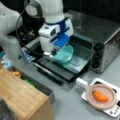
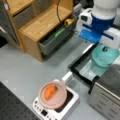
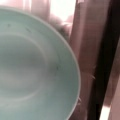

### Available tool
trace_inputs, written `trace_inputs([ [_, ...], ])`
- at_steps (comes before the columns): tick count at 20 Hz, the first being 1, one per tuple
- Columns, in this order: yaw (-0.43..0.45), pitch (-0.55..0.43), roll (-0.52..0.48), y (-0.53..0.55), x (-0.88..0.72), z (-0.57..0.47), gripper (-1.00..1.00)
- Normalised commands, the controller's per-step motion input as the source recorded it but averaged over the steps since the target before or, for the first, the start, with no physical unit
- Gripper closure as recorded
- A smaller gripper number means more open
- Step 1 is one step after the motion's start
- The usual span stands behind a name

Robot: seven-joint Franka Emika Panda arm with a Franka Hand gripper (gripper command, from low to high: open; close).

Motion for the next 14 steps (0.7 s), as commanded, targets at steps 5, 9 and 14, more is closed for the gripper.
trace_inputs([
  [5, 0.013, 0.172, 0.104, -0.03, 0.50, 0.20, -1.00],
  [9, 0.011, 0.193, 0.097, -0.03, 0.58, 0.26, -1.00],
  [14, 0.002, 0.224, 0.075, -0.09, 0.56, 0.26, -1.00],
])
